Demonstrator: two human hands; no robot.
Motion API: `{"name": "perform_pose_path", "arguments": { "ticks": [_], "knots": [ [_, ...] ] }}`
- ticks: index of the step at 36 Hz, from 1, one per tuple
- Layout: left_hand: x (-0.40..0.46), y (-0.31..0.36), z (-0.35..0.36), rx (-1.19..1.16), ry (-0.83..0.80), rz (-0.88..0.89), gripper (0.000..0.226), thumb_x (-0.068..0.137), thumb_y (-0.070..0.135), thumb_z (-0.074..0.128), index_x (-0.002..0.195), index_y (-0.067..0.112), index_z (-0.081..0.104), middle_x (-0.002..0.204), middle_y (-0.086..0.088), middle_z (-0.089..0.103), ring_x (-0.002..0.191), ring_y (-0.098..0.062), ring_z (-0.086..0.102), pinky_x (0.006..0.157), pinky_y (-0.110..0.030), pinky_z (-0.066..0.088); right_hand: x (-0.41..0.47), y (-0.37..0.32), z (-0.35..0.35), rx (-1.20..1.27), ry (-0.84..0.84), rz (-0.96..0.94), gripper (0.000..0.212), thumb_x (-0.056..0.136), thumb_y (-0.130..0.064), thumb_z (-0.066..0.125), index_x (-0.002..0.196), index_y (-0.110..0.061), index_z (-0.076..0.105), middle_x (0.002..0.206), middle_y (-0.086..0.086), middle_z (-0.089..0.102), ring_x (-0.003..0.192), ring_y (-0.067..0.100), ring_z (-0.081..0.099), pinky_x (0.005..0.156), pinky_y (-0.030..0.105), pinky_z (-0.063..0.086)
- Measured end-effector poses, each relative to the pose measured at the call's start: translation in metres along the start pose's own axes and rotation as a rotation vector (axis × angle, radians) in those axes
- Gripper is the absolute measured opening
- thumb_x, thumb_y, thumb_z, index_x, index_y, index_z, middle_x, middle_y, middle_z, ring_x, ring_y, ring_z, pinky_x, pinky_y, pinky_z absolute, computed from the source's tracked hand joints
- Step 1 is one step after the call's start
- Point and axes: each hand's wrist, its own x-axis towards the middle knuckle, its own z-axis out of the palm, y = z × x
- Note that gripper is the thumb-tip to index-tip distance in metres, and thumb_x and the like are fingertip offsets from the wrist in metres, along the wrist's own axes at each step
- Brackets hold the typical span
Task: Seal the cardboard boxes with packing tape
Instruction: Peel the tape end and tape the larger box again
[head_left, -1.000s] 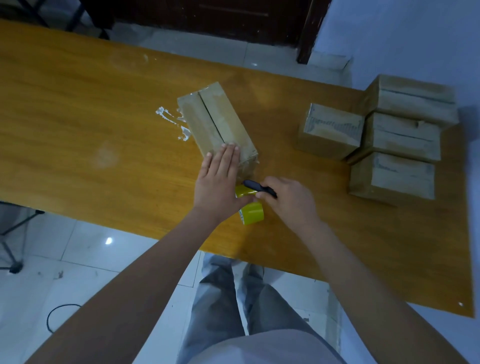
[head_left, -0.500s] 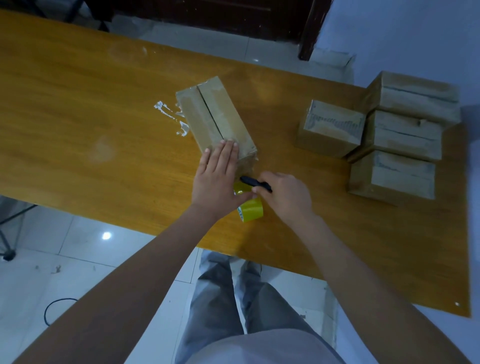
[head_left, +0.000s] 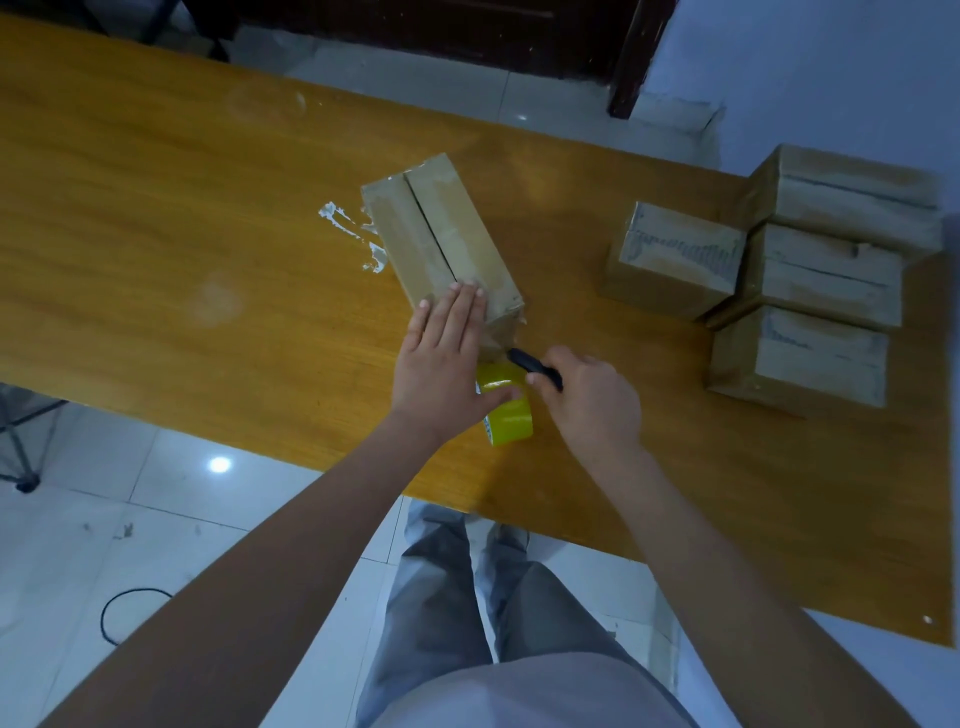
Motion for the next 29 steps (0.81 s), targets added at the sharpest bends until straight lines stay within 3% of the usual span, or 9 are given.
{"name": "perform_pose_path", "arguments": {
  "ticks": [7, 12, 16, 19, 21, 23, 27, 29],
  "knots": [
    [0.001, 0.004, 0.001, -0.019, -0.014, -0.027, 0.114, 0.071, 0.085, 0.036, 0.149, 0.003, 0.02, 0.155, -0.011, 0.026, 0.145, -0.025, 0.02, 0.118, -0.041, 0.005, 0.001, 0.039, -0.012, 0.024, 0.085, 0.184, 0.022, 0.094, -0.036, 0.053, 0.094, -0.014, 0.055, 0.072, 0.0, 0.052, 0.059, 0.018, 0.048, 0.043, 0.025, 0.029],
    [0.001, 0.003, 0.002, -0.034, -0.015, -0.025, 0.114, 0.071, 0.086, 0.032, 0.148, 0.002, 0.023, 0.154, -0.012, 0.028, 0.144, -0.026, 0.023, 0.118, -0.042, 0.008, 0.008, 0.053, 0.019, -0.004, -0.052, 0.283, 0.021, 0.094, -0.035, 0.053, 0.098, -0.015, 0.056, 0.081, 0.002, 0.055, 0.064, 0.019, 0.051, 0.046, 0.025, 0.032],
    [0.001, 0.003, 0.003, -0.045, 0.001, -0.017, 0.115, 0.071, 0.086, 0.033, 0.148, 0.002, 0.024, 0.153, -0.012, 0.03, 0.143, -0.026, 0.024, 0.117, -0.043, 0.012, 0.014, 0.057, 0.046, -0.005, -0.124, 0.324, 0.025, 0.093, -0.033, 0.055, 0.106, -0.012, 0.057, 0.106, 0.006, 0.051, 0.096, 0.027, 0.055, 0.067, 0.034, 0.044],
    [0.0, 0.002, 0.004, -0.047, 0.013, -0.009, 0.115, 0.07, 0.087, 0.034, 0.147, 0.002, 0.025, 0.153, -0.012, 0.031, 0.143, -0.026, 0.025, 0.117, -0.044, 0.015, 0.018, 0.054, 0.053, -0.038, -0.097, 0.332, 0.031, 0.09, -0.033, 0.057, 0.114, -0.013, 0.055, 0.116, 0.007, 0.047, 0.113, 0.029, 0.043, 0.09, 0.042, 0.036],
    [0.0, 0.002, 0.004, -0.049, 0.019, -0.003, 0.115, 0.07, 0.087, 0.034, 0.147, 0.001, 0.026, 0.153, -0.013, 0.031, 0.142, -0.027, 0.026, 0.116, -0.044, 0.016, 0.02, 0.046, 0.047, 0.173, -0.033, 0.297, 0.033, 0.09, -0.033, 0.057, 0.118, -0.015, 0.055, 0.12, 0.005, 0.043, 0.118, 0.027, 0.037, 0.096, 0.041, 0.032],
    [0.0, 0.002, 0.004, -0.052, 0.026, 0.003, 0.115, 0.071, 0.086, 0.035, 0.147, 0.001, 0.028, 0.152, -0.013, 0.033, 0.142, -0.027, 0.027, 0.116, -0.044, 0.016, 0.021, 0.034, 0.039, 0.562, -0.029, 0.251, 0.031, 0.091, -0.03, 0.058, 0.119, -0.016, 0.057, 0.119, -0.002, 0.041, 0.12, 0.019, 0.035, 0.098, 0.031, 0.031],
    [0.0, 0.003, 0.003, -0.044, 0.022, 0.005, 0.113, 0.071, 0.084, 0.037, 0.147, 0.001, 0.028, 0.152, -0.013, 0.032, 0.142, -0.026, 0.026, 0.116, -0.044, 0.017, 0.021, 0.013, 0.034, 0.954, -0.301, 0.197, 0.018, 0.09, -0.02, 0.061, 0.107, -0.024, 0.062, 0.124, -0.003, 0.048, 0.116, 0.004, 0.044, 0.095, 0.019, 0.036],
    [0.0, 0.004, 0.003, -0.038, 0.013, -0.002, 0.112, 0.071, 0.083, 0.034, 0.148, 0.002, 0.026, 0.154, -0.011, 0.029, 0.144, -0.025, 0.023, 0.117, -0.043, 0.016, 0.022, 0.007, 0.036, 1.053, -0.382, 0.22, 0.019, 0.088, -0.013, 0.06, 0.1, -0.027, 0.064, 0.123, 0.001, 0.055, 0.113, 0.01, 0.052, 0.087, 0.016, 0.044]
  ]
}}
